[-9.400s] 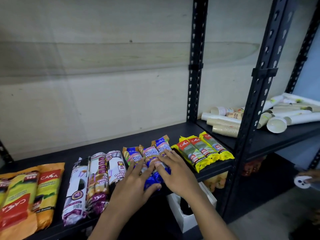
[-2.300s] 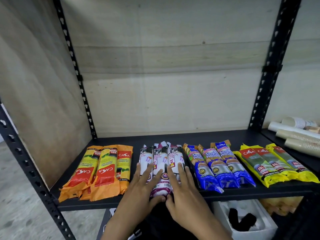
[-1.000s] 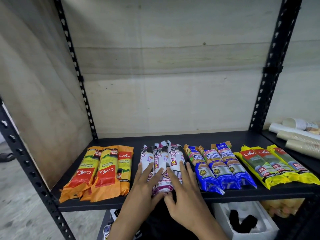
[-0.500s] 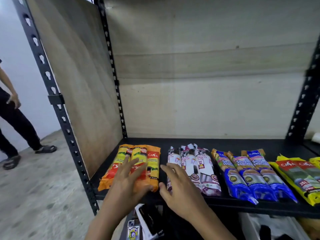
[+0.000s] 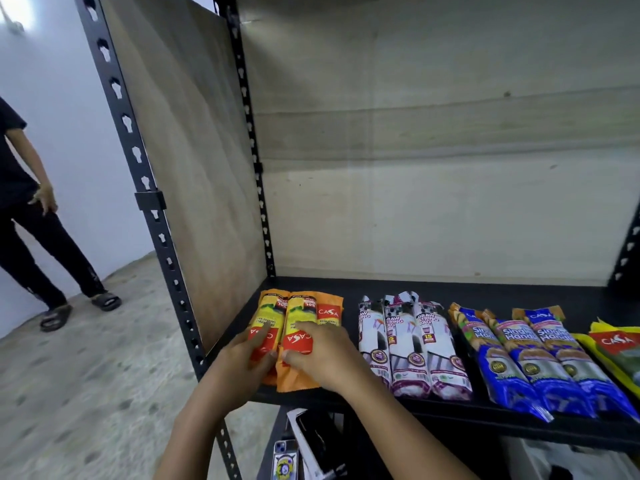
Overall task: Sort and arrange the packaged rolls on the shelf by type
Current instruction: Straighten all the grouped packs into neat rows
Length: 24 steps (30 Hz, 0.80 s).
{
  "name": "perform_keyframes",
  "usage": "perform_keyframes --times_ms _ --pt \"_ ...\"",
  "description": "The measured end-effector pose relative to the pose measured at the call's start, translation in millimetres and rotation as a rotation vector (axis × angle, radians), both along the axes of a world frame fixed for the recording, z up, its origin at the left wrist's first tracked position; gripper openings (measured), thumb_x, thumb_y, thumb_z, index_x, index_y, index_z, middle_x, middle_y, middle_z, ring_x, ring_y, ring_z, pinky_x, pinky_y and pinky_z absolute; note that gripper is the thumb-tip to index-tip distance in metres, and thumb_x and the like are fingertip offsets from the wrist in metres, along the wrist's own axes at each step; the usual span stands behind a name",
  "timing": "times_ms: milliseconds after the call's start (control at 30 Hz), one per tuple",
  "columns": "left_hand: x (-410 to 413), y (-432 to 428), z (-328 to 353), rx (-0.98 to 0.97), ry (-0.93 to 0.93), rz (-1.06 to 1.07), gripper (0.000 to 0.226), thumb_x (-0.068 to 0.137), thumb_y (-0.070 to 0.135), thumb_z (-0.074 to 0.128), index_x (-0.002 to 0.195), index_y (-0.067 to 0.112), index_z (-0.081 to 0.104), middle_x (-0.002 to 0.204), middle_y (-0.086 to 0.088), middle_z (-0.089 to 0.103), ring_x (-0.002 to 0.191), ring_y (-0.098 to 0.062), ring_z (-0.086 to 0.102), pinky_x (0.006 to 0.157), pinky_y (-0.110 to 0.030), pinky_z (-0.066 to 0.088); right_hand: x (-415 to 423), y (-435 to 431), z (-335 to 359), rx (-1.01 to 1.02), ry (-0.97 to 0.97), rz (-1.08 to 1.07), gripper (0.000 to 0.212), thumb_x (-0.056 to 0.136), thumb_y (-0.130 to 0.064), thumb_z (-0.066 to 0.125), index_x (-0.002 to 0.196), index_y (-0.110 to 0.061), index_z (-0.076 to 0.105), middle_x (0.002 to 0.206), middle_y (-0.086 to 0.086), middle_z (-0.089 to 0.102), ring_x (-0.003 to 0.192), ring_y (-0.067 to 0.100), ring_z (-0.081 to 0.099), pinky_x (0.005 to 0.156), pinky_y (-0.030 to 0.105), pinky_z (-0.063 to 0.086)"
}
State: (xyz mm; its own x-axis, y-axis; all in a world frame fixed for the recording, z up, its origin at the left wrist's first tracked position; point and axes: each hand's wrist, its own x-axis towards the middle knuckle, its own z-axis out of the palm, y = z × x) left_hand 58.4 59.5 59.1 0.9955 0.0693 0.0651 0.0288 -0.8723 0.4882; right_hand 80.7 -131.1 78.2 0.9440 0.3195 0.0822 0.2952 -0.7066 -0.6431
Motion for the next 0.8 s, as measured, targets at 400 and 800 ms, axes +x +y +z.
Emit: perform_keyframes --times_ms 400,800 --pt "-12 -32 -4 -0.283 -0.443 0.112 0.043 0.084 0.032 0.075 0.126 0.023 0.068 0.139 -0.001 0.058 0.119 -0.012 0.055 0.08 -0.004 0.043 -4 -36 2 0.311 -0.057 -0.101 0.056 0.084 -0.048 0.073 0.136 -0.033 0.058 0.14 -0.006 0.054 0.12 0.012 0.056 0.1 0.033 0.052" --pt "-13 -159 3 -0.343 -0.468 -0.087 0.045 0.087 0.037 0.067 0.131 0.028 0.062 0.143 0.01 0.05 0.121 0.0 0.046 0.076 0.005 0.039 -45 -169 16 0.216 -0.039 -0.335 0.057 0.087 -0.042 0.07 0.141 -0.036 0.05 0.147 -0.005 0.046 0.122 0.012 0.05 0.097 0.029 0.048"
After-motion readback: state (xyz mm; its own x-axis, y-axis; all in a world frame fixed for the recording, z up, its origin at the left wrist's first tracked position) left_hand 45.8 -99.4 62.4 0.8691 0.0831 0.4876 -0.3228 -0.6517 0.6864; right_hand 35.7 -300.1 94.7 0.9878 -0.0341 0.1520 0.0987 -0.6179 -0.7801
